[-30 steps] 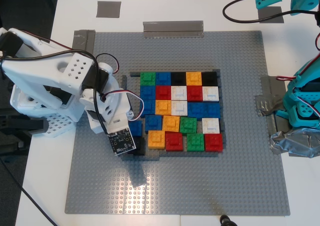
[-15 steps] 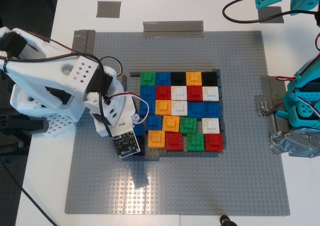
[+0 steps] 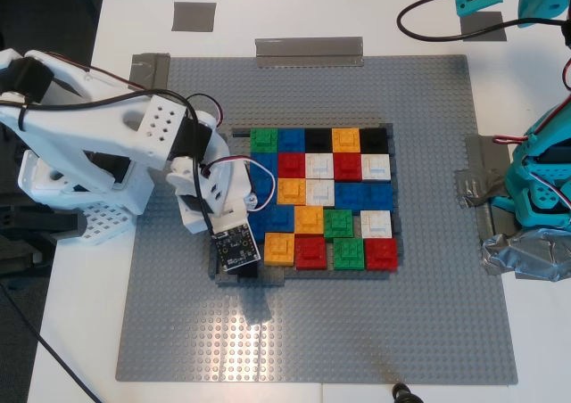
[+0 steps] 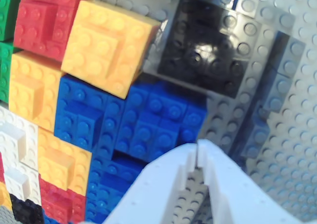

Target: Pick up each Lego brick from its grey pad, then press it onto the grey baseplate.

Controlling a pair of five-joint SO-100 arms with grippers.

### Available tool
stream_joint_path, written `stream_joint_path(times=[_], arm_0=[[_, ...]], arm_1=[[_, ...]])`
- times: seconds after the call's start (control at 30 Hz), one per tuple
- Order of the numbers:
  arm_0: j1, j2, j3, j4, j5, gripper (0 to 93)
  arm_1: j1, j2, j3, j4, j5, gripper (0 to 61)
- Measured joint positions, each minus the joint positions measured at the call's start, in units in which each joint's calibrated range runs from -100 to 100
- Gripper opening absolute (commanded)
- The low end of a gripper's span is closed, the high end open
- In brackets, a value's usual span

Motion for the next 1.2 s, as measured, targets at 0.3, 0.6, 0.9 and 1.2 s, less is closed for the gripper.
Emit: stream_joint_path(times=[0.3,0.6,0.9,1.2], arm_0=[[0.00,0.00,0.00,0.00,0.00,0.0],[0.00,0.00,0.00,0.00,0.00,0.0],[0.00,0.00,0.00,0.00,0.00,0.0],[0.00,0.00,0.00,0.00,0.00,0.0]], arm_1=[[-1.82,1.47,-2.71,-1.61,-3.47,0.2],[-1.82,3.20,-4.16,-1.85,-3.62,0.2],[-3.18,3.28,-4.35,0.56,-1.81,0.2],[-5.00,3.20,-4.35,4.91,-0.20,0.2]])
